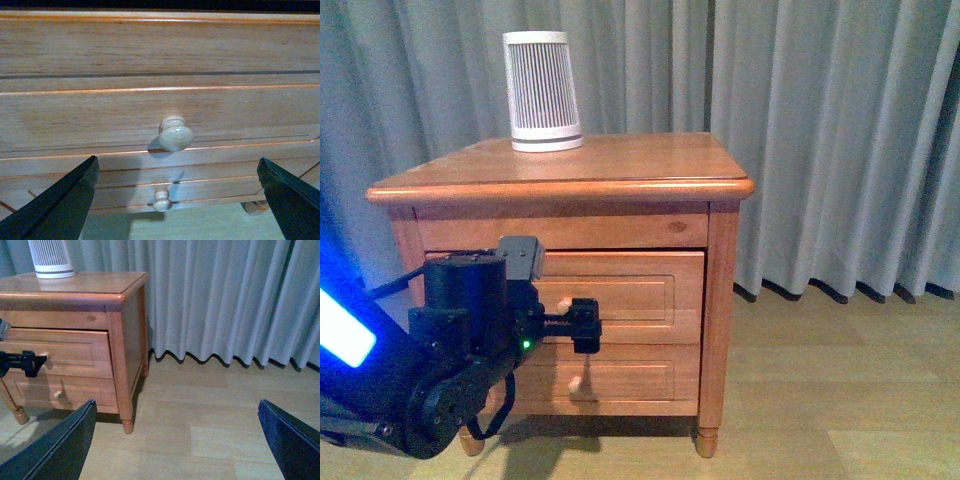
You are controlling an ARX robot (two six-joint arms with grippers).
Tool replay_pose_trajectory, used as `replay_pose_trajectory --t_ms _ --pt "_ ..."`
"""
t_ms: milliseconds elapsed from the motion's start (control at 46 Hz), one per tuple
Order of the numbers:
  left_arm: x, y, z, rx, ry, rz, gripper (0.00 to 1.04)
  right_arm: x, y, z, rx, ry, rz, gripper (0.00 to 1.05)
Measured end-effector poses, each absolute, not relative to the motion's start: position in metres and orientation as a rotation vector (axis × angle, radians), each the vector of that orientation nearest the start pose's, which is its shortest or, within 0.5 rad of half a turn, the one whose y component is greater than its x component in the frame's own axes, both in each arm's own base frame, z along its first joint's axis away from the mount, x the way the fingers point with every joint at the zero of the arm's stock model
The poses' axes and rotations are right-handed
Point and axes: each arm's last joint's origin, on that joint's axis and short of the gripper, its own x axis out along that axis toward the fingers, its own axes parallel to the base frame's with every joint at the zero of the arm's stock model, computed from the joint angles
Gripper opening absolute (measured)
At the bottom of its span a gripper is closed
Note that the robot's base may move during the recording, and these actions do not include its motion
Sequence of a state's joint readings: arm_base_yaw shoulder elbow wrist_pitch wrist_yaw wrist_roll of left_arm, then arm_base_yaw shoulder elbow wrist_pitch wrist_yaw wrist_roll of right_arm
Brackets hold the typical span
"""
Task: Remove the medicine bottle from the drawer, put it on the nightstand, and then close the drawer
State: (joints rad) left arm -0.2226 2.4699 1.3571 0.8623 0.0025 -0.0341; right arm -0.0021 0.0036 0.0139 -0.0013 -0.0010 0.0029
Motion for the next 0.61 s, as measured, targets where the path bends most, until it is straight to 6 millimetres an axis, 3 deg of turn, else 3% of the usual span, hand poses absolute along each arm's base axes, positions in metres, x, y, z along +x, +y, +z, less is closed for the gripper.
replay_pose_trajectory --t_ms 217,608 --pt "0.488 -0.110 0.045 -0.008 0.257 -0.212 0.98 0.097 0.000 0.168 0.003 -0.009 -0.001 0.98" --pt "0.498 -0.117 0.038 -0.010 0.269 -0.217 0.98 0.097 0.000 0.168 0.003 -0.009 -0.001 0.98"
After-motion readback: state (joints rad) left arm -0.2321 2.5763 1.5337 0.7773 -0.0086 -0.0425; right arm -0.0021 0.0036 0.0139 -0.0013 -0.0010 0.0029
